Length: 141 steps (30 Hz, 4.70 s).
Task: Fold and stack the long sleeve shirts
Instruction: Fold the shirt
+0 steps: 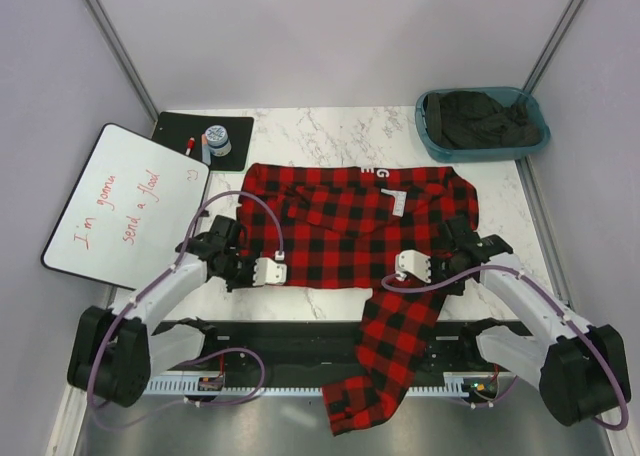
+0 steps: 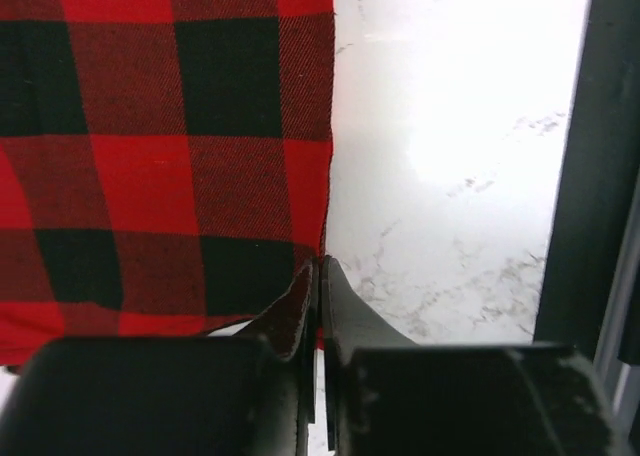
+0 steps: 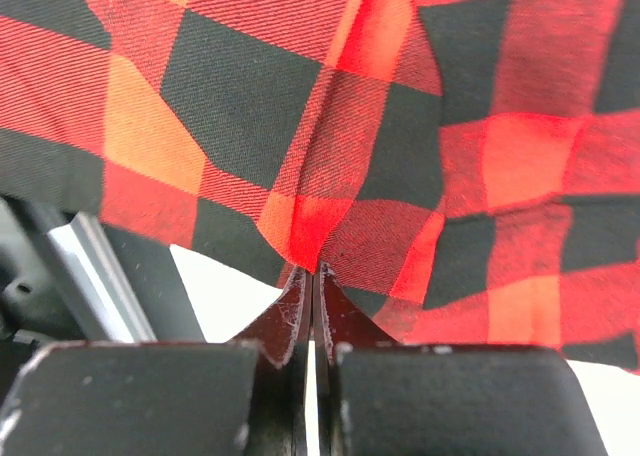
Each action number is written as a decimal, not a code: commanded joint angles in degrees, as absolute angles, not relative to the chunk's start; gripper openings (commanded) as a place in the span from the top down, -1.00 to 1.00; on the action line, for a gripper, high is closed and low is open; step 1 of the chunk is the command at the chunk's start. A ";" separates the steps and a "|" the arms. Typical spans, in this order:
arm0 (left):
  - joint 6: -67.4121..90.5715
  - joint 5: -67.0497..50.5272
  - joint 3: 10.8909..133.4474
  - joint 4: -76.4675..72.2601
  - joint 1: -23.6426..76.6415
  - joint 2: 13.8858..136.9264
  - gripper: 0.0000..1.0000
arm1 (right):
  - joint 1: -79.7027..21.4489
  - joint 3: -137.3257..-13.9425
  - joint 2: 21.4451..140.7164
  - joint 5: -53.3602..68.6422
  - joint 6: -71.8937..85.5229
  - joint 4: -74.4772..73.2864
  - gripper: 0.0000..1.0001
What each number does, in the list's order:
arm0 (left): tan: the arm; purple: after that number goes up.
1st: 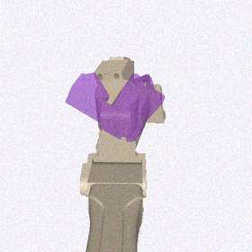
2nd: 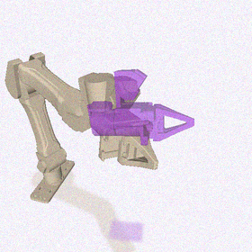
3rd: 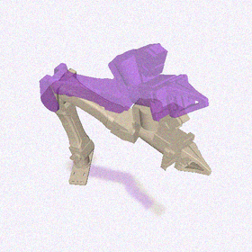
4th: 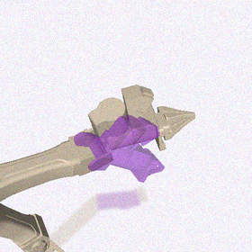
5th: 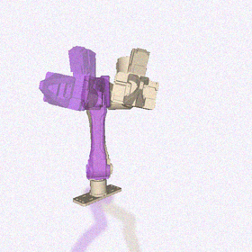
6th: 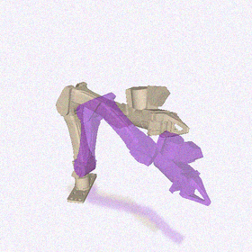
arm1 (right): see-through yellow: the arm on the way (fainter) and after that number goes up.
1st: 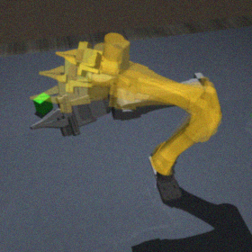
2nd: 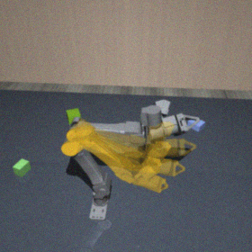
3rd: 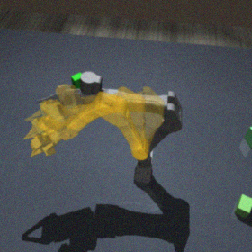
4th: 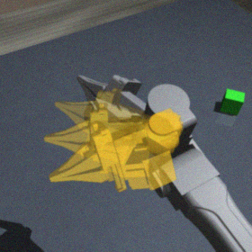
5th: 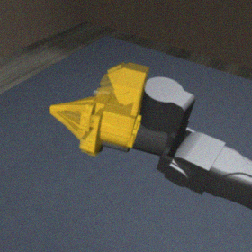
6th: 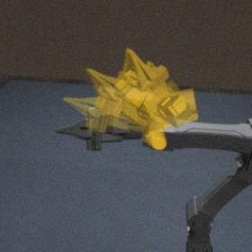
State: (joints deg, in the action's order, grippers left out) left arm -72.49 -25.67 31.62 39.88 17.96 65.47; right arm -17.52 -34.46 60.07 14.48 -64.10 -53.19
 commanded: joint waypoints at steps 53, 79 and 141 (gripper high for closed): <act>-60.23 -19.34 74.53 38.23 8.09 106.00 0.57 | -1.77 -96.15 111.97 19.32 -59.78 -67.05 -0.21; -42.98 -24.19 57.74 30.50 18.02 91.47 0.25 | 10.55 -76.47 112.77 23.56 -46.15 -60.04 0.29; -55.46 -27.33 56.34 9.05 87.36 96.60 -0.41 | 6.24 -68.29 92.72 36.39 -59.85 -72.51 -0.15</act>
